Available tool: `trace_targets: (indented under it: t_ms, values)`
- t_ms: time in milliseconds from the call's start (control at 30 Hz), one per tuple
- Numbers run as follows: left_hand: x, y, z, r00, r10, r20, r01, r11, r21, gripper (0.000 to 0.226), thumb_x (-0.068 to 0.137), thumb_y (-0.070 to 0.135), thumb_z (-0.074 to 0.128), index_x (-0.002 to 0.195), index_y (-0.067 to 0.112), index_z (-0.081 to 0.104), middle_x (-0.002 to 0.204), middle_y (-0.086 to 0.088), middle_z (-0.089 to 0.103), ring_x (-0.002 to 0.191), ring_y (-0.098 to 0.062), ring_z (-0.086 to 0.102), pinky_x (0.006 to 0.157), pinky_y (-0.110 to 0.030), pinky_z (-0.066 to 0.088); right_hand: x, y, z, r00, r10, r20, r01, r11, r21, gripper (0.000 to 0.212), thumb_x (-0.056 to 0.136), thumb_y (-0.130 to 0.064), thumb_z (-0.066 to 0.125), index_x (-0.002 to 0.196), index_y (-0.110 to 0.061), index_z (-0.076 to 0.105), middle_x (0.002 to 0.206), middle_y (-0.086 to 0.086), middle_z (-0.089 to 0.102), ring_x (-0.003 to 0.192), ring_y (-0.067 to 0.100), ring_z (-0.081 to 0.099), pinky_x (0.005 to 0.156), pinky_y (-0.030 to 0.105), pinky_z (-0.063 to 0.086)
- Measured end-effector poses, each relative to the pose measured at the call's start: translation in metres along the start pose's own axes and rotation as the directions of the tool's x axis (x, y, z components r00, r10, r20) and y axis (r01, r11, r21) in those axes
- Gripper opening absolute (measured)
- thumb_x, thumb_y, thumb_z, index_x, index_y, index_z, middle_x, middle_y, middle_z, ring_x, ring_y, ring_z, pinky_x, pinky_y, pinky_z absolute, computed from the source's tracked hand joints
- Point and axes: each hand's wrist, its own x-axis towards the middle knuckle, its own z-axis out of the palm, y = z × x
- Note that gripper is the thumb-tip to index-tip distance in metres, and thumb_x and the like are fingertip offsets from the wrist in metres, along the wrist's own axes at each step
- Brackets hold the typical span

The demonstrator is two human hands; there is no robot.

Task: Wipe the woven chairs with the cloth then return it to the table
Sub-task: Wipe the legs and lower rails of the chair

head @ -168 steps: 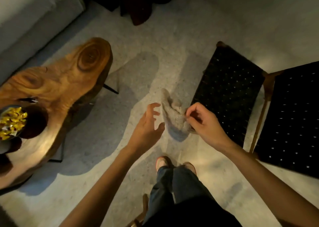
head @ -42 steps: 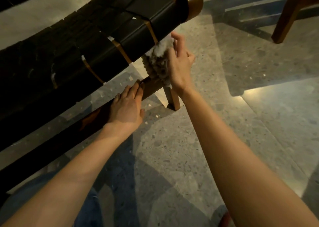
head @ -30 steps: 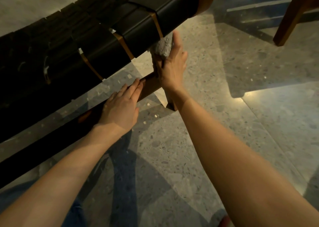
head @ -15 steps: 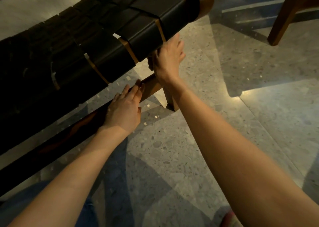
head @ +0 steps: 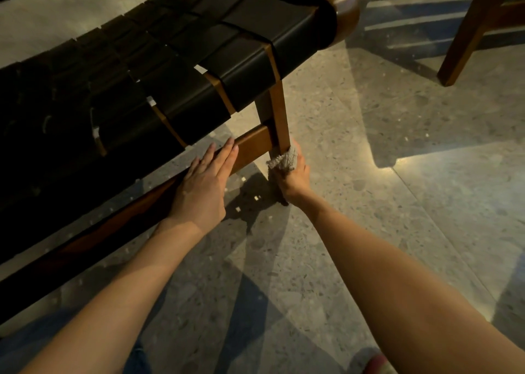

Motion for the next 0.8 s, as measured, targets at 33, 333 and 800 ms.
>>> trace_targets:
  t_ms: [33,333,800]
  values:
    - [-0.001,0.000,0.000,1.000,0.003,0.004,-0.003,1.000,-0.003,0.086,0.092,0.009,0.052,0.148,0.023,-0.012,0.154,0.009,-0.023,0.144,-0.016,-0.013,0.115,-0.032,-0.006,-0.001,-0.004,0.000,1.000,-0.009,-0.011,0.010,0.999,0.033,0.069,0.091,-0.027,0.060,0.146,-0.036,0.018,0.140,0.008,0.035,0.126,0.030,0.037,0.106,0.052,0.035]
    - [0.006,0.003,-0.001,0.999,-0.026,0.031,0.026,0.999,0.022,0.092,0.090,0.011,0.057,0.149,0.020,-0.013,0.156,0.004,-0.022,0.145,-0.019,-0.012,0.117,-0.034,-0.003,-0.015,-0.055,-0.013,0.884,-0.448,-0.131,0.459,0.886,0.067,0.058,0.088,-0.046,0.047,0.135,-0.012,0.040,0.121,0.015,0.052,0.109,0.031,0.052,0.091,0.051,0.047]
    - [0.005,0.001,-0.008,0.996,-0.012,0.088,0.020,0.996,-0.091,0.080,0.094,0.016,0.051,0.150,0.019,-0.007,0.158,0.004,-0.014,0.145,-0.019,-0.011,0.118,-0.036,-0.004,-0.031,-0.032,-0.033,0.946,-0.322,-0.038,0.313,0.937,-0.155,0.068,0.086,-0.009,0.064,0.143,-0.015,0.027,0.137,0.010,0.038,0.117,0.026,0.037,0.096,0.034,0.032]
